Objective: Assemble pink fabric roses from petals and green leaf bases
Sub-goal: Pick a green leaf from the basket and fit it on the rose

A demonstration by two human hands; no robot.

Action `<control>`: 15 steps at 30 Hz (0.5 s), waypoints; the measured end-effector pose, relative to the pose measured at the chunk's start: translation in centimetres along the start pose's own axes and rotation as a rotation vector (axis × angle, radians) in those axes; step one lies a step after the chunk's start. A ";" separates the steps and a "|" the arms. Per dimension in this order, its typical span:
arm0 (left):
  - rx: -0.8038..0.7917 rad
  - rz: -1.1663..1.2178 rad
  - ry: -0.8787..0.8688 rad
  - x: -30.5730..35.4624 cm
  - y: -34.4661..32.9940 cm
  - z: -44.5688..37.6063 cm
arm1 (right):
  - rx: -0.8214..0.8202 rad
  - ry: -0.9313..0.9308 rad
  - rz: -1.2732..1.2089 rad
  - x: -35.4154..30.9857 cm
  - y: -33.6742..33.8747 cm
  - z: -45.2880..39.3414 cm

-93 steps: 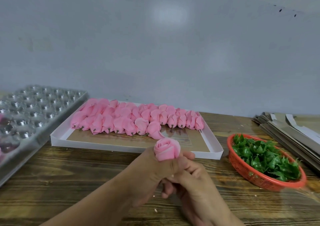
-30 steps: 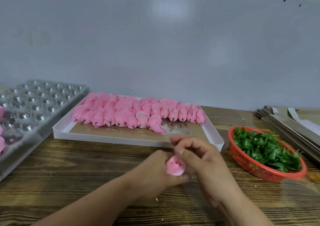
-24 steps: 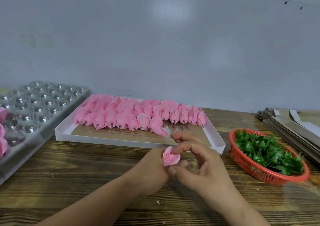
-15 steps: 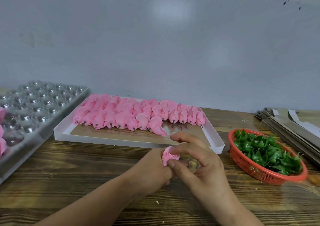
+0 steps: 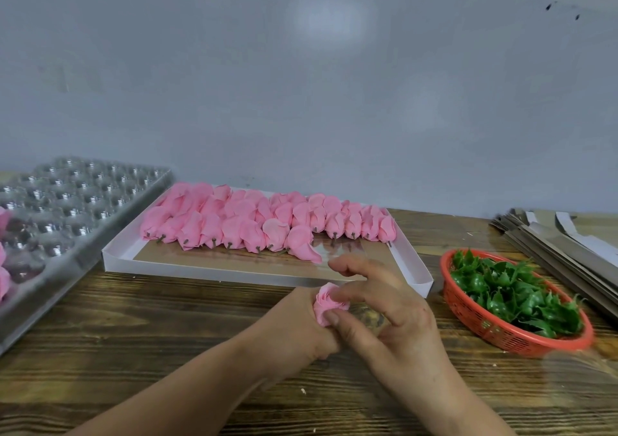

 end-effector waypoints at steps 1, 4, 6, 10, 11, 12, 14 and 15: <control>-0.017 0.013 -0.007 0.0 -0.2 0.0 | 0.015 0.015 0.010 -0.1 0.2 -0.1; -0.054 0.036 0.003 0.0 -0.4 0.1 | -0.057 -0.115 -0.167 0.5 0.4 -0.2; -0.062 0.048 0.033 -0.4 -0.2 0.1 | -0.145 -0.202 -0.284 1.0 0.3 -0.1; -0.081 0.033 0.068 -1.2 -0.1 -0.1 | -0.130 -0.197 -0.284 0.9 0.1 -0.1; -0.079 0.021 0.081 -1.4 -0.1 -0.2 | -0.114 -0.177 -0.271 0.8 0.0 0.0; -0.077 0.015 0.094 -1.5 -0.1 -0.2 | -0.103 -0.154 -0.252 0.7 -0.1 0.0; -0.095 0.028 0.107 -1.6 -0.3 -0.1 | -0.102 -0.121 -0.220 0.5 -0.2 0.1; -0.114 0.047 0.103 -1.5 -0.5 -0.1 | -0.109 -0.118 -0.215 0.5 -0.2 0.1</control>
Point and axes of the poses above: each hand's wrist, its own z-axis away from the middle knuckle, its own y-axis out of the back of the hand, x = y × z, the point moved 6 cm from there along -z, towards the middle knuckle, and after that the axes turned 2 degrees about x, right-handed, at the moved point
